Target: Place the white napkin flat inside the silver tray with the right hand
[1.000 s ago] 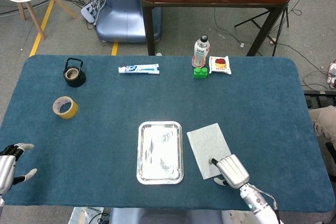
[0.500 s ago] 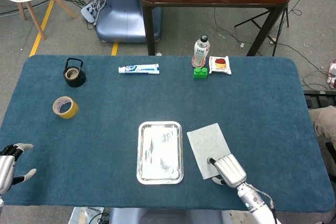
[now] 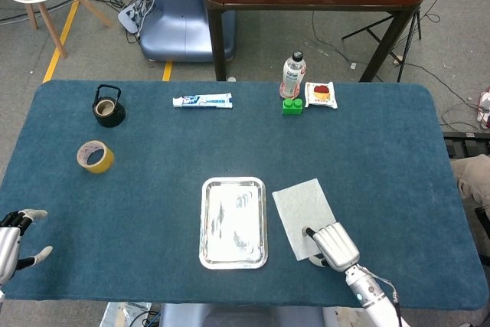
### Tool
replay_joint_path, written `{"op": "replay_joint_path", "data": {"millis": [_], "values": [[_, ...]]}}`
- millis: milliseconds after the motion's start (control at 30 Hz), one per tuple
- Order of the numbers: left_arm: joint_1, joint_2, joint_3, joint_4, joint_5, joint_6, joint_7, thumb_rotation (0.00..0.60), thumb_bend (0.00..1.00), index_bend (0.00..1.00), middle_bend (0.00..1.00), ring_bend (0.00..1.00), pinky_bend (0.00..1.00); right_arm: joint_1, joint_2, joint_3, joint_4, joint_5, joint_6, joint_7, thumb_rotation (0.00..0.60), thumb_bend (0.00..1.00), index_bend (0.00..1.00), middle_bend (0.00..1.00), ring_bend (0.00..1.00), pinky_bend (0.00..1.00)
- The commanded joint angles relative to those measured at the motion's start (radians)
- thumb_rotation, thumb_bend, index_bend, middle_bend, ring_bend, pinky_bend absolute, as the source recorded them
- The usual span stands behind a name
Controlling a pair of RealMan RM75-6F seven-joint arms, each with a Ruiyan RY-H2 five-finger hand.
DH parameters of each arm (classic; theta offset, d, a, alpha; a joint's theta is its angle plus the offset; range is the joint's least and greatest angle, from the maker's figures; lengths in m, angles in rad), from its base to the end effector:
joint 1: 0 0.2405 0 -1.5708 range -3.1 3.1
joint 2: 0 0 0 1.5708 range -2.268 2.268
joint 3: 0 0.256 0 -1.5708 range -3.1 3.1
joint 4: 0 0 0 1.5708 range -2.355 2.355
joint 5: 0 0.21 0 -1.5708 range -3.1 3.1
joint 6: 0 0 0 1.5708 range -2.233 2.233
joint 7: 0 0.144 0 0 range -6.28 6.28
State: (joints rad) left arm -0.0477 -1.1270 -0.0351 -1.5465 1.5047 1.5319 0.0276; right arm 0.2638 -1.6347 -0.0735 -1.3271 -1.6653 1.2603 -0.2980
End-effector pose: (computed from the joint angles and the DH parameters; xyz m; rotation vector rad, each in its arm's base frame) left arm -0.3272 0.1668 0.1670 -1.3723 -0.8340 -0.8370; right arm -0.2469 -0.1887 -0.0374 1.9239 -0.7929 0.8888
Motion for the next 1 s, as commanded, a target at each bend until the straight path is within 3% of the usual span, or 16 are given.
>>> {"op": "replay_joint_path", "data": {"millis": [33,233,1000], "values": [[0.0,0.0,0.0,0.0,0.0,0.0,0.0,0.6,0.11,0.33,0.36,0.3,0.49,0.0,0.0,0.005,0.003,-0.002,0.01,0.009,0.6,0.0,0.43,1.0,1.0,1.0],[-0.001,-0.001,0.0,0.0,0.0,-0.003,0.001,0.6,0.11,0.33,0.36,0.3,0.49,0.004,-0.001,0.012,0.008,0.002,0.016,0.02,0.6,0.01,0.43,1.0,1.0,1.0],[0.006,0.01,0.0,-0.008,0.002,0.006,-0.016,0.6,0.11,0.33,0.36,0.3,0.49,0.017,0.001,0.005,0.003,0.003,0.009,0.053,0.6,0.36,0.47,1.0,1.0,1.0]]}}
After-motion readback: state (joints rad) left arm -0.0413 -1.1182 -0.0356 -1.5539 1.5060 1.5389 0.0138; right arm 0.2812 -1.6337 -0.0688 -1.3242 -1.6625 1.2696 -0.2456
